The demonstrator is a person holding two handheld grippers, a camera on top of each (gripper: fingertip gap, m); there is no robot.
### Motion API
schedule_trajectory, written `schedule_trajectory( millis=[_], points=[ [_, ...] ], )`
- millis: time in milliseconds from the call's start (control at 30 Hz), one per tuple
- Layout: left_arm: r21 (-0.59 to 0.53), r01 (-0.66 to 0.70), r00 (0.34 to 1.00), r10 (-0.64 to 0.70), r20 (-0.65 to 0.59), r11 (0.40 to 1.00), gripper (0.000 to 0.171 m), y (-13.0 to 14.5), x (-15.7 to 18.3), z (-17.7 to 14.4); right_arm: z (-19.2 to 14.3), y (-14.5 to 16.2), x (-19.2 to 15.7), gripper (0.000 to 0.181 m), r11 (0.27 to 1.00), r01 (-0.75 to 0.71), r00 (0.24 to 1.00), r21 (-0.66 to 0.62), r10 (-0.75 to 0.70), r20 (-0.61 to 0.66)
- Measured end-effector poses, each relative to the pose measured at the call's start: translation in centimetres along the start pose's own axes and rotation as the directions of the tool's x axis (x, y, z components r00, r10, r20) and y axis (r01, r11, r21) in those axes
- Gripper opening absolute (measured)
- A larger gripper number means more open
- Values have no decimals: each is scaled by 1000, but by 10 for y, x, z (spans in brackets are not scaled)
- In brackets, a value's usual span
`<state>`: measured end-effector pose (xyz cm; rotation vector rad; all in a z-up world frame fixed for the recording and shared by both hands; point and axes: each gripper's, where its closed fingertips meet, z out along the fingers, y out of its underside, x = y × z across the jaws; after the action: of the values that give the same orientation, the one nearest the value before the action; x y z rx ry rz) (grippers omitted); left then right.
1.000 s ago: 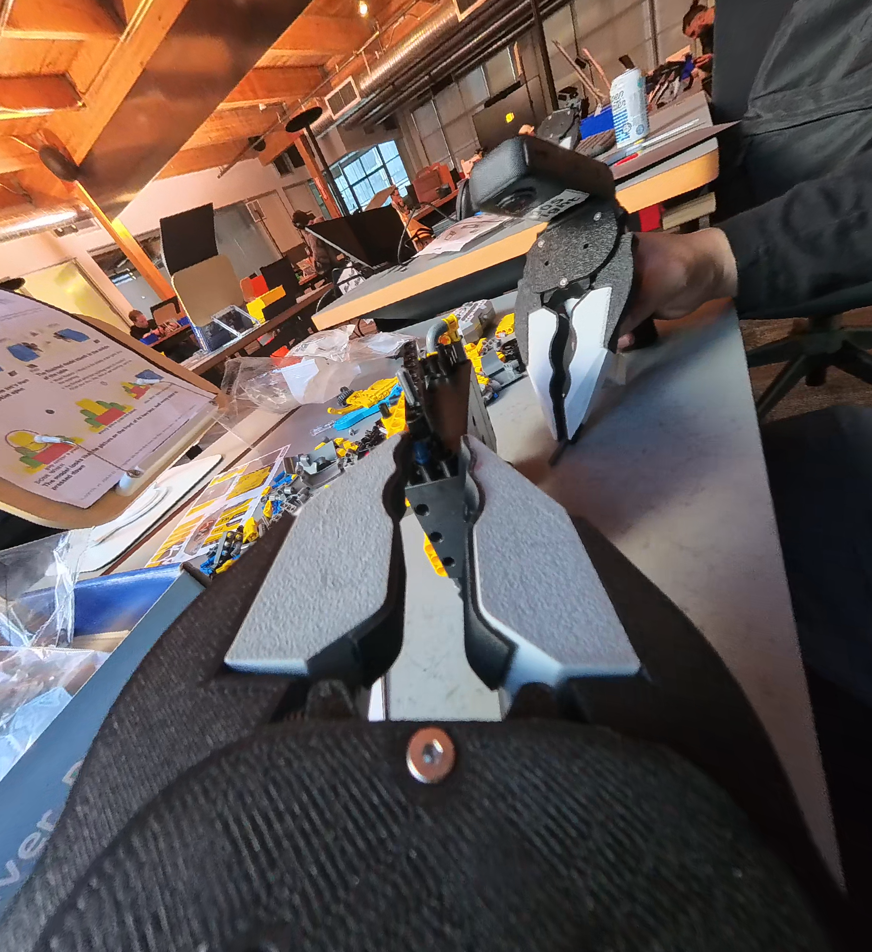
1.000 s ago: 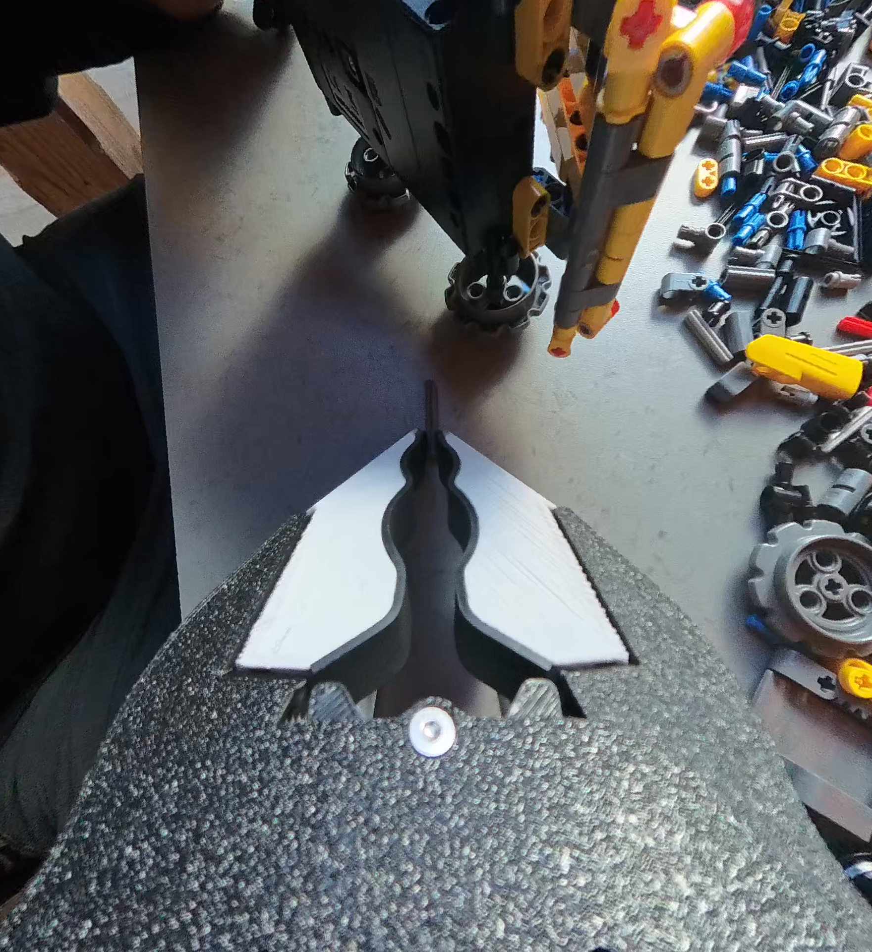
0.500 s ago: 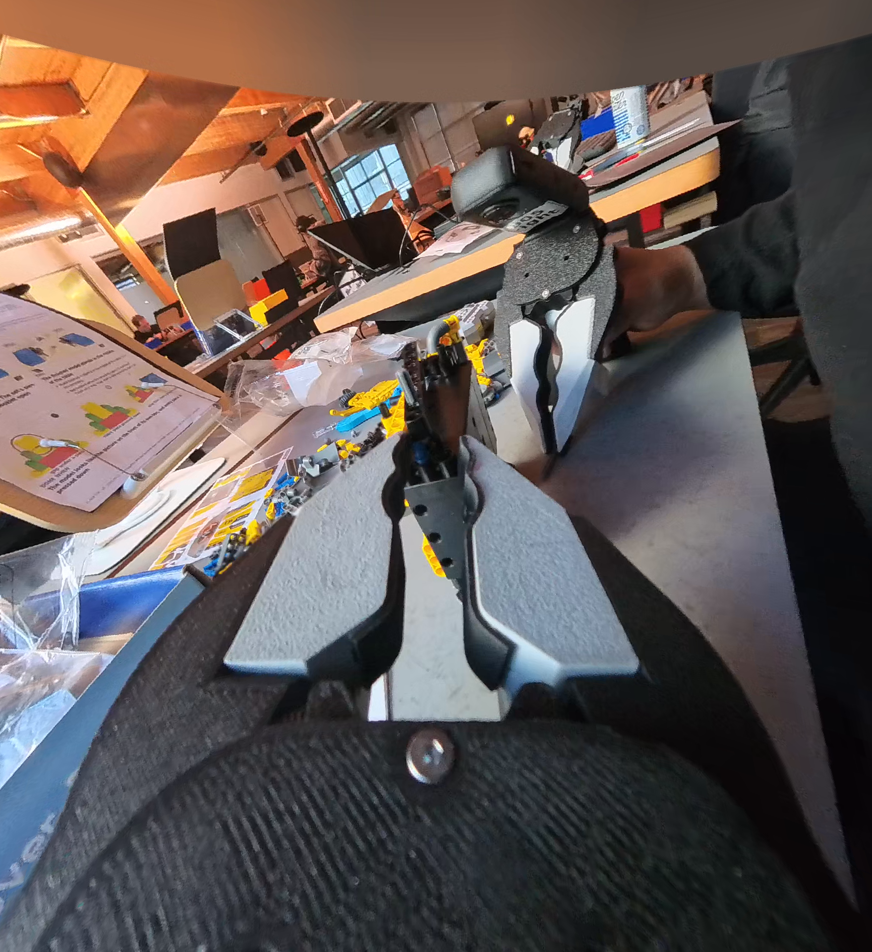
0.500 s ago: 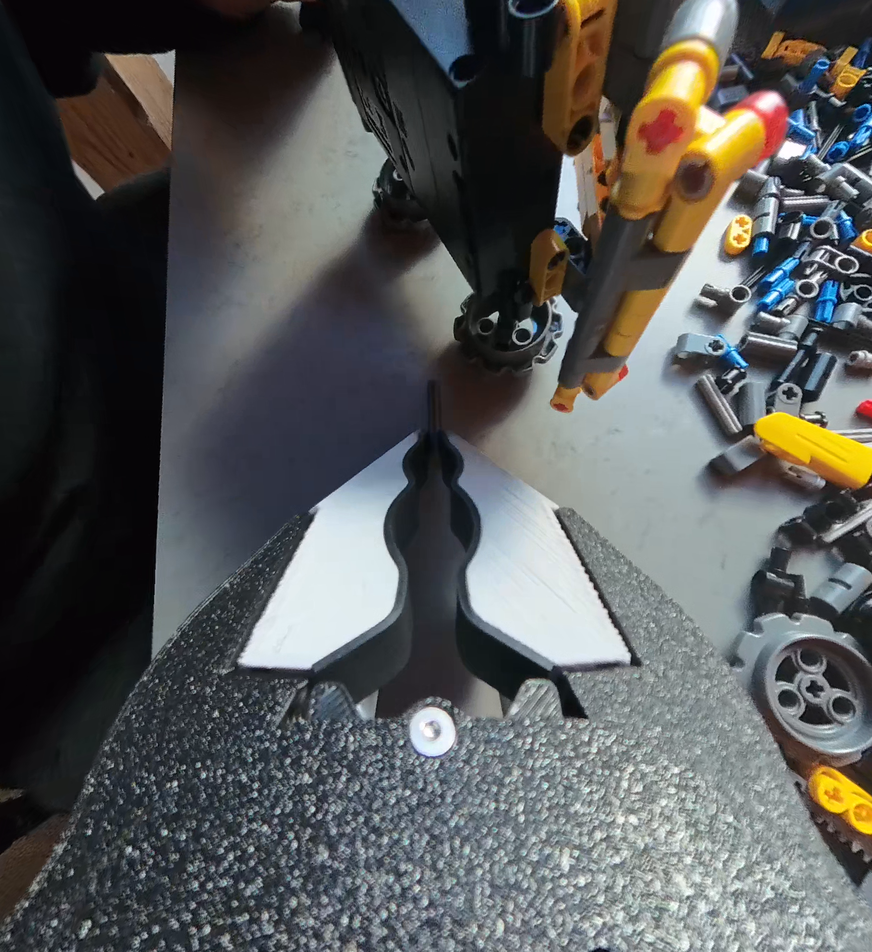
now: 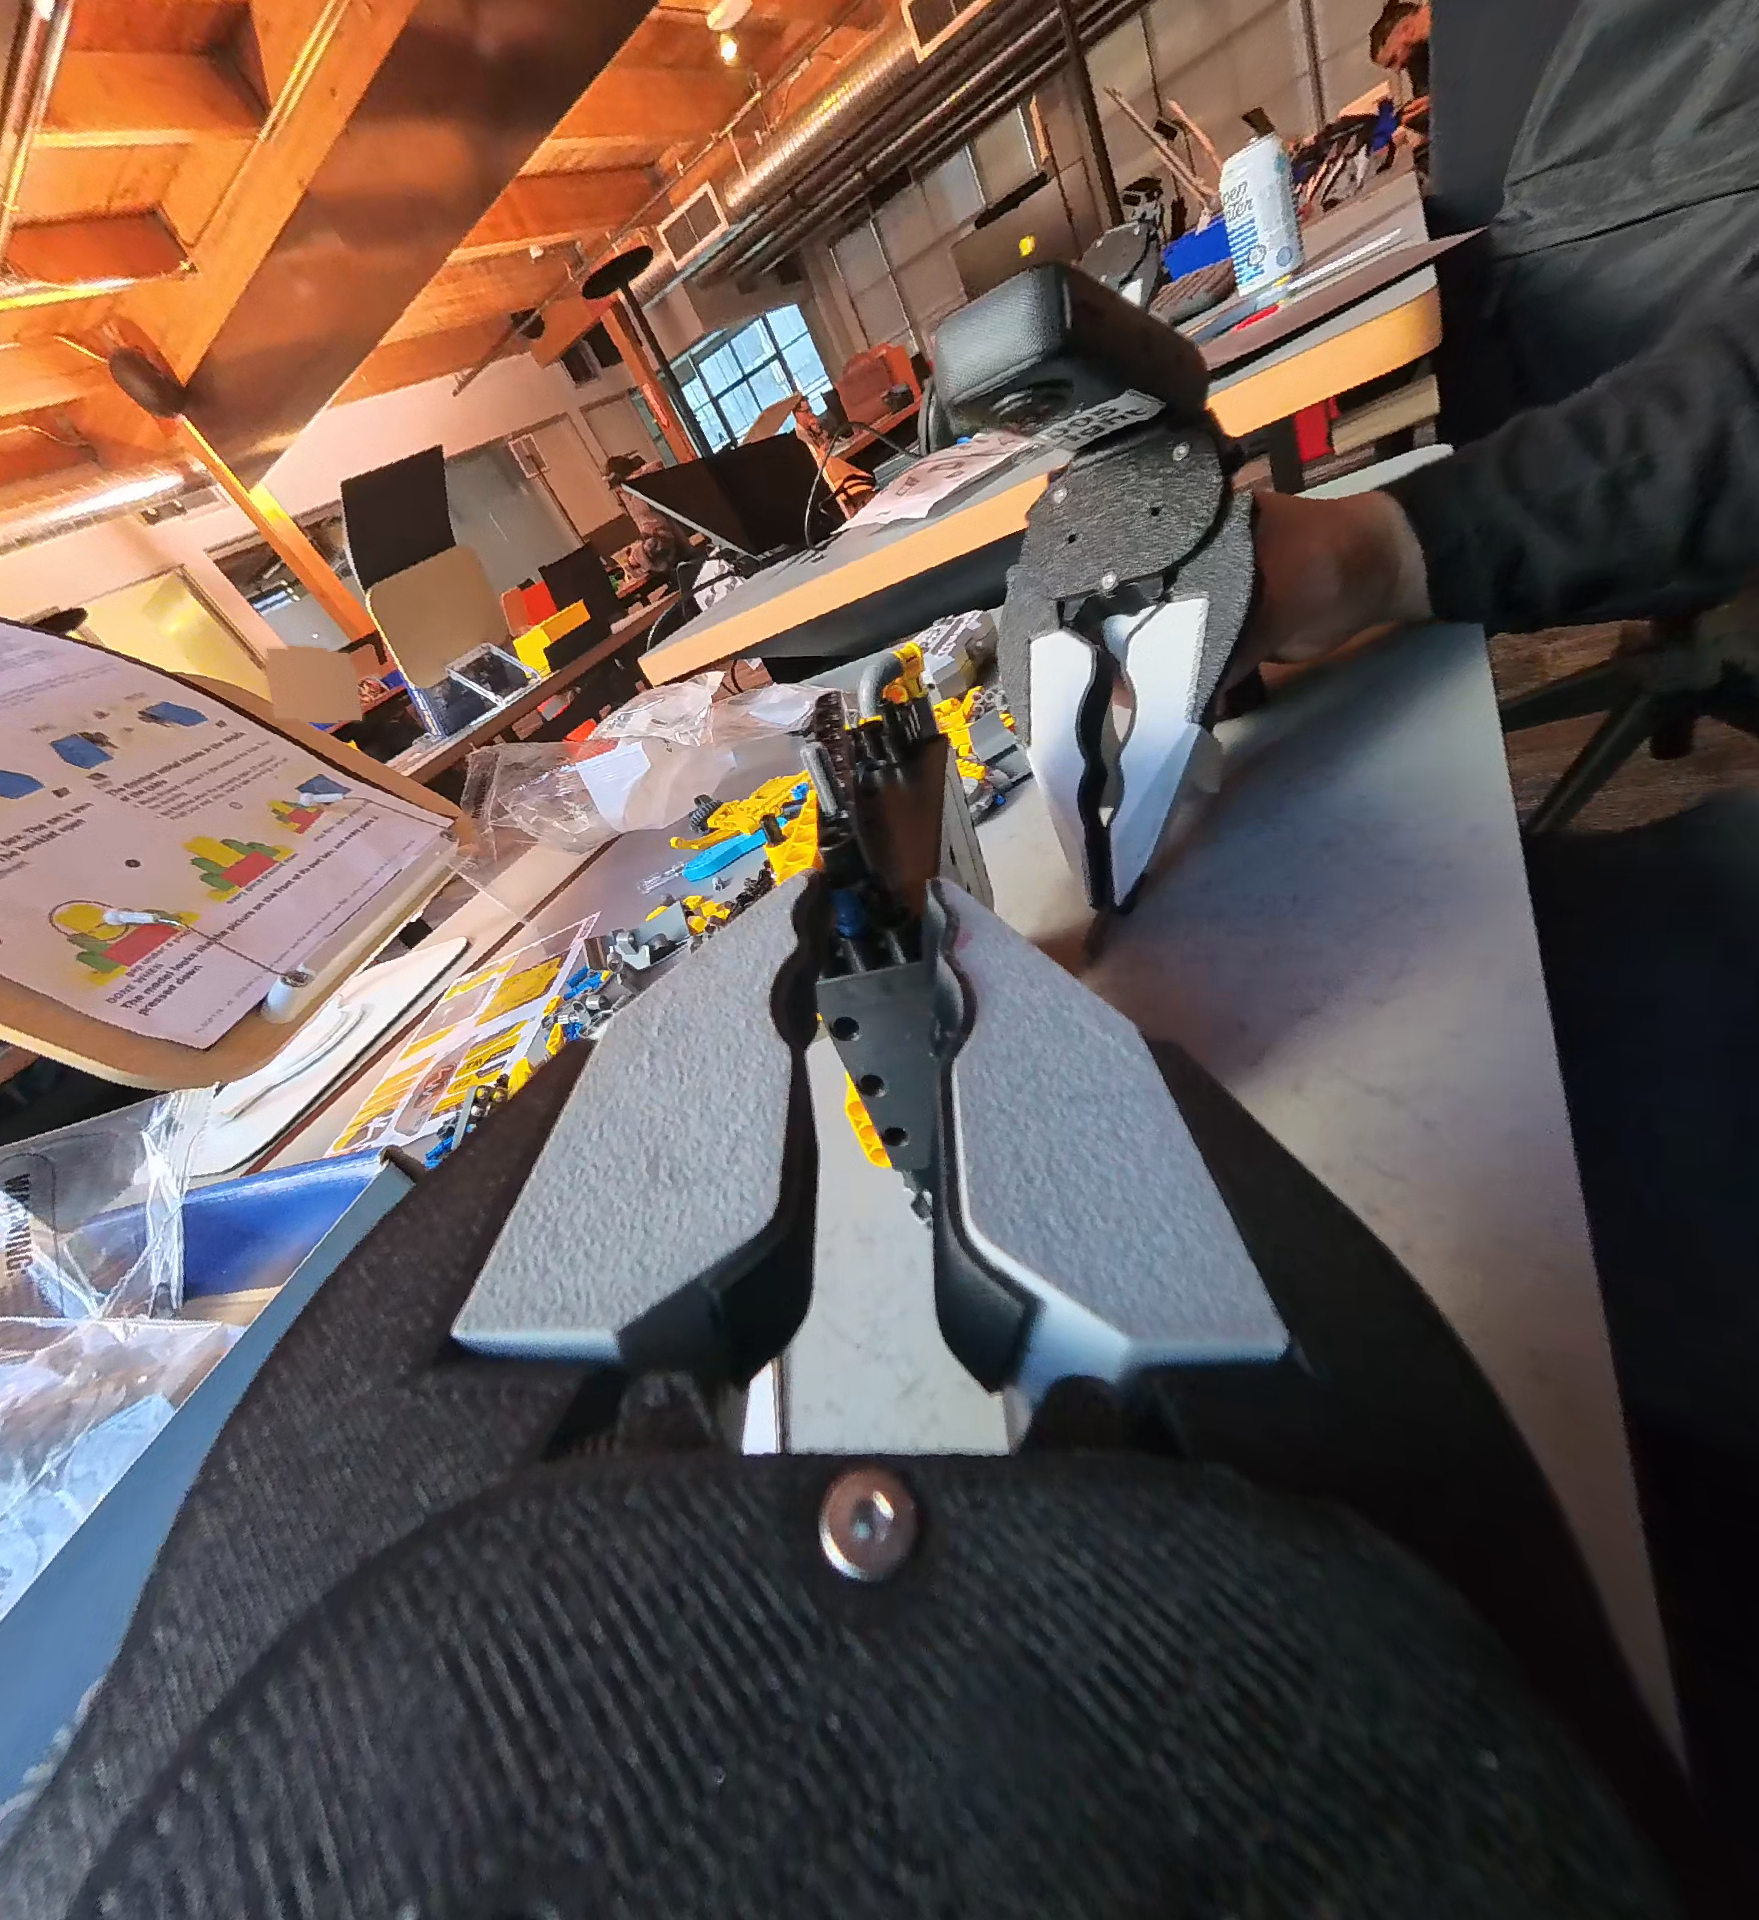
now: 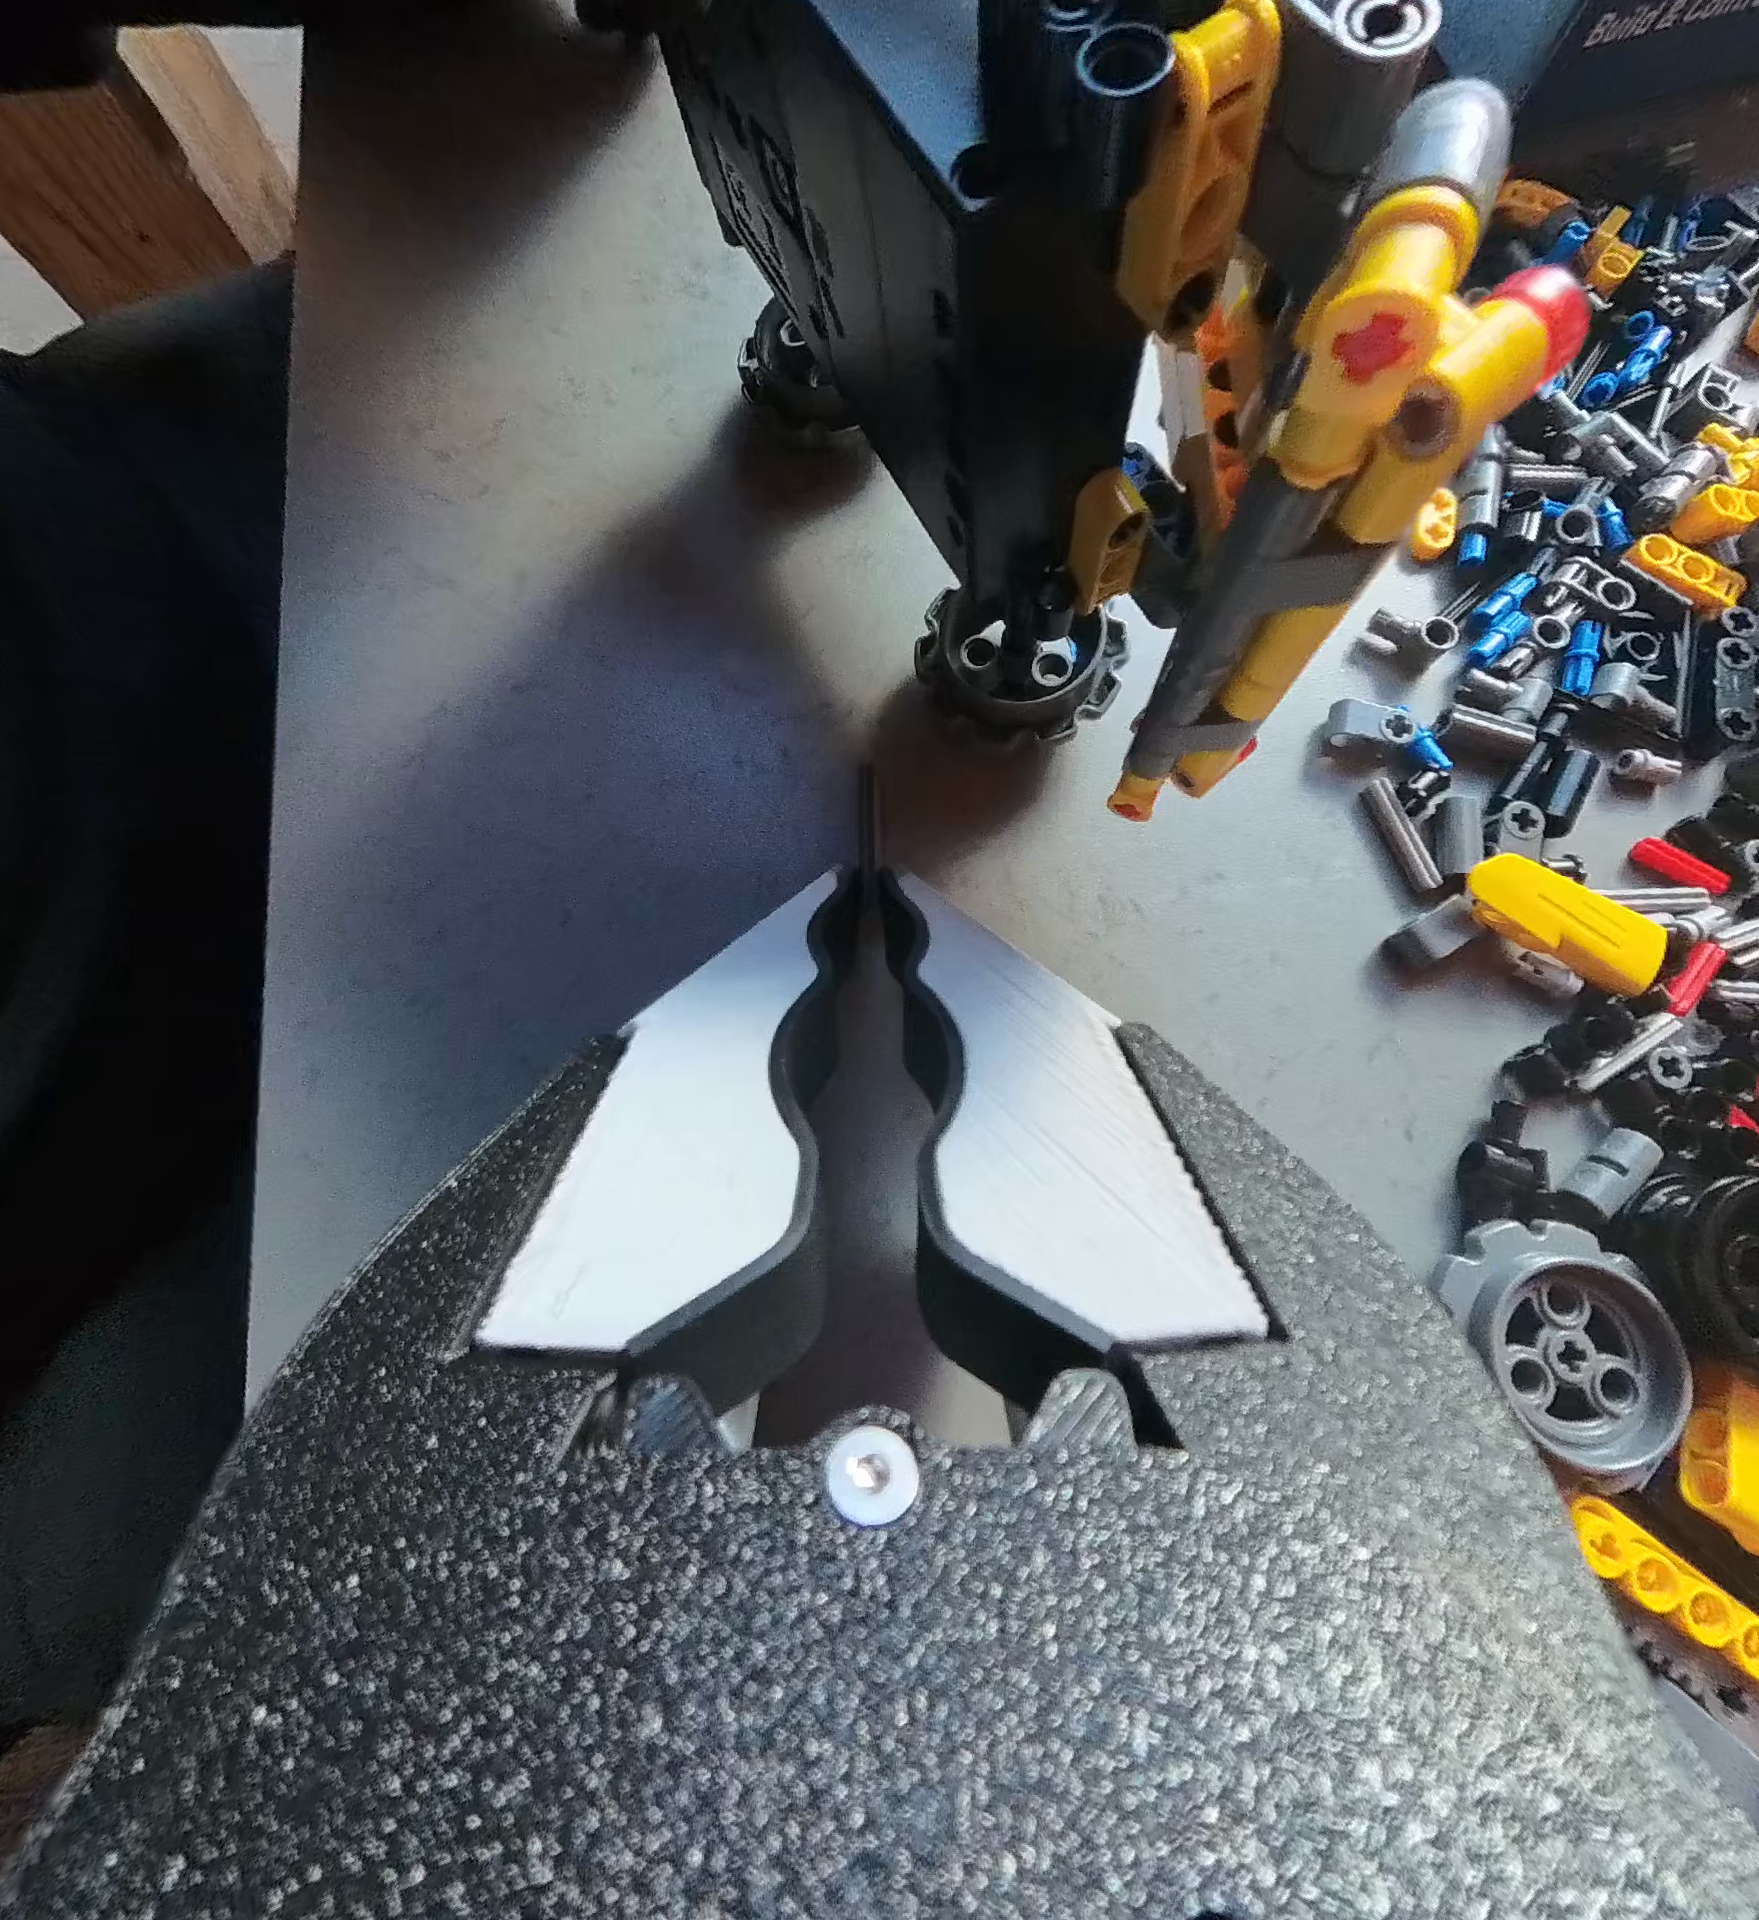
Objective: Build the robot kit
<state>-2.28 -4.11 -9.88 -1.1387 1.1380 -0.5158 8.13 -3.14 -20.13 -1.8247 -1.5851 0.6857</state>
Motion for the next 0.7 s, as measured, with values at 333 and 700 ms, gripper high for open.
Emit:
schedule_trajectory(
  millis=[333, 700],
  points=[
    [1, 15, 1000, -15, -8, 1000, 15, 3, -6, 4, 0, 0, -1, 4, 1000, -5, 1000, 3, 5, 25],
    [-8, 51, 999, -51, -11, 999, 14, 5, -11, 6, -3, -7, 1, 4, 999, -8, 998, 48, 5, 56]
  ],
)
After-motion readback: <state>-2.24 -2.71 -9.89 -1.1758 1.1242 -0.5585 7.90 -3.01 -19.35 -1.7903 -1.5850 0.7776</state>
